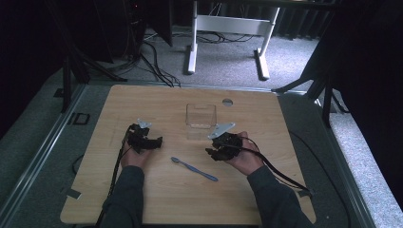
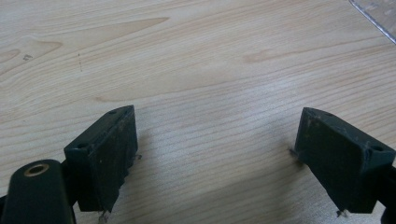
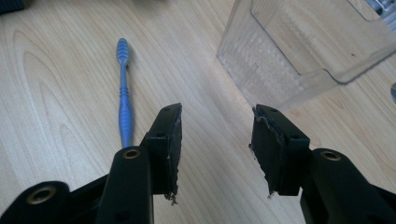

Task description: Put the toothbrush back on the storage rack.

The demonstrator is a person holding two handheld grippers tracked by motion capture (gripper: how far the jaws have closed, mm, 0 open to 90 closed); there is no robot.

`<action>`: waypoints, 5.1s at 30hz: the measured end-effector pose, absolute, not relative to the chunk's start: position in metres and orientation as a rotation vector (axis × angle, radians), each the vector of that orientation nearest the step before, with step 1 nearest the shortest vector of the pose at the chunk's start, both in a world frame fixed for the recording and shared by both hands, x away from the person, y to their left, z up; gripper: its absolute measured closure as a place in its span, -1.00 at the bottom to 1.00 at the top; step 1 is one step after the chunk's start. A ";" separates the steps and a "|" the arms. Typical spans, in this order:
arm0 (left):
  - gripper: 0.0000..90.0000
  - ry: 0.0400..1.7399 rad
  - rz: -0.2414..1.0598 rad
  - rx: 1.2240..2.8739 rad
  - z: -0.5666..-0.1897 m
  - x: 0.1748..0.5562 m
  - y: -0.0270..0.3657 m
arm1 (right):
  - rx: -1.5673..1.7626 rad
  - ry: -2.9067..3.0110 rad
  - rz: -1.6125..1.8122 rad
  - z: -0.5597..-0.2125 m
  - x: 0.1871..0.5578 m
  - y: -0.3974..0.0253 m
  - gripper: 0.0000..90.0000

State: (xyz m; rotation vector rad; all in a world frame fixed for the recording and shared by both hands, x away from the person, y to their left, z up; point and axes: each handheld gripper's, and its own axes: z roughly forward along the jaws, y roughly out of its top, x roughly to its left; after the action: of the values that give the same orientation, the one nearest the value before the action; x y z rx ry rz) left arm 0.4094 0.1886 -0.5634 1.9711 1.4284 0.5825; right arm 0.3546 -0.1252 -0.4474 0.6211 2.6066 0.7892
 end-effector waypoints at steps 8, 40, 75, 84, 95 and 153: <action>-0.70 1.428 0.583 1.971 -0.563 0.409 0.189 | 0.620 2.637 0.763 -0.446 0.357 -0.114 0.21; -0.70 1.428 0.583 1.971 -0.563 0.409 0.189 | 0.612 2.791 0.674 -0.454 0.374 -0.064 0.42; -0.70 1.429 0.583 1.970 -0.563 0.409 0.189 | 0.612 2.950 0.508 -0.476 0.376 -0.045 0.55; -0.70 1.429 0.583 1.970 -0.563 0.409 0.189 | 0.608 2.974 0.479 -0.477 0.376 -0.044 0.55; -0.70 1.429 0.584 1.970 -0.563 0.409 0.189 | 0.605 3.008 0.427 -0.487 0.373 -0.039 0.56; -0.70 1.429 0.584 1.971 -0.563 0.409 0.189 | 0.557 3.059 0.244 -0.517 0.369 -0.031 0.58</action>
State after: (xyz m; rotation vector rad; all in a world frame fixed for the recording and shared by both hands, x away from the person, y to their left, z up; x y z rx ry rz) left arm 0.4094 0.1888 -0.5633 1.9710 1.4287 0.5837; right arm 0.3692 -0.0306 -0.5171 0.5566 3.0589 0.2435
